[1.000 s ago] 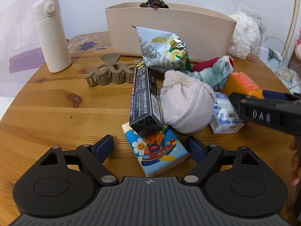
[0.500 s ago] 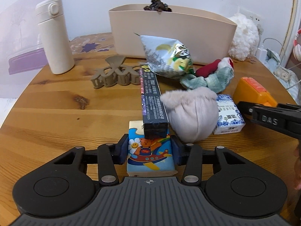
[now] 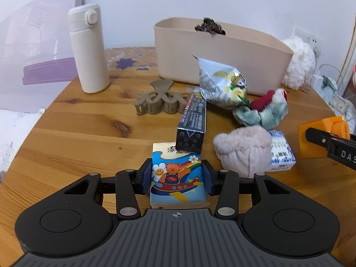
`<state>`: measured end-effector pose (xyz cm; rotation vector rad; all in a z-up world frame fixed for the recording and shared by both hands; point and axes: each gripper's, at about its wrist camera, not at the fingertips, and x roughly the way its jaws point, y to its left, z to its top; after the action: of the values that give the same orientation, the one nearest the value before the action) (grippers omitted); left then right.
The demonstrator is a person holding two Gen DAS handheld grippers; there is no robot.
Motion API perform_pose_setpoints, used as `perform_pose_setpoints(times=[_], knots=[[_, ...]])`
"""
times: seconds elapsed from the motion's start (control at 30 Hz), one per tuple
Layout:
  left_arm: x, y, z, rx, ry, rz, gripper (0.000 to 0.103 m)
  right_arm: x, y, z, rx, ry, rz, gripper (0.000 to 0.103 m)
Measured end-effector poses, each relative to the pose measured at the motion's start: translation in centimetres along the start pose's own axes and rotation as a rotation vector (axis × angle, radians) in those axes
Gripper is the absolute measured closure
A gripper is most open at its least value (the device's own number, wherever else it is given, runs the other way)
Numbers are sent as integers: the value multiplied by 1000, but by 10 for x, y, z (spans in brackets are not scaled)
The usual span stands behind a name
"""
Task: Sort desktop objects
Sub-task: 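Grasp the cartoon tissue pack with the left gripper while the right grasps the orange bottle, then carry the tissue pack and orange bottle with both grippers to the beige bin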
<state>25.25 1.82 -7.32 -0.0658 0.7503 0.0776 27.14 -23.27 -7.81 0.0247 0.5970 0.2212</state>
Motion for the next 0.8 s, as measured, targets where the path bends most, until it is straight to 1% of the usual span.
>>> perform_pose_setpoints(times=[0.37, 0.8], knots=[[-29, 8, 18, 7, -95, 10, 57, -31, 1, 21, 6, -83, 3, 67], [-62, 23, 44, -9, -194, -13, 57, -60, 12, 54, -24, -162, 18, 67]])
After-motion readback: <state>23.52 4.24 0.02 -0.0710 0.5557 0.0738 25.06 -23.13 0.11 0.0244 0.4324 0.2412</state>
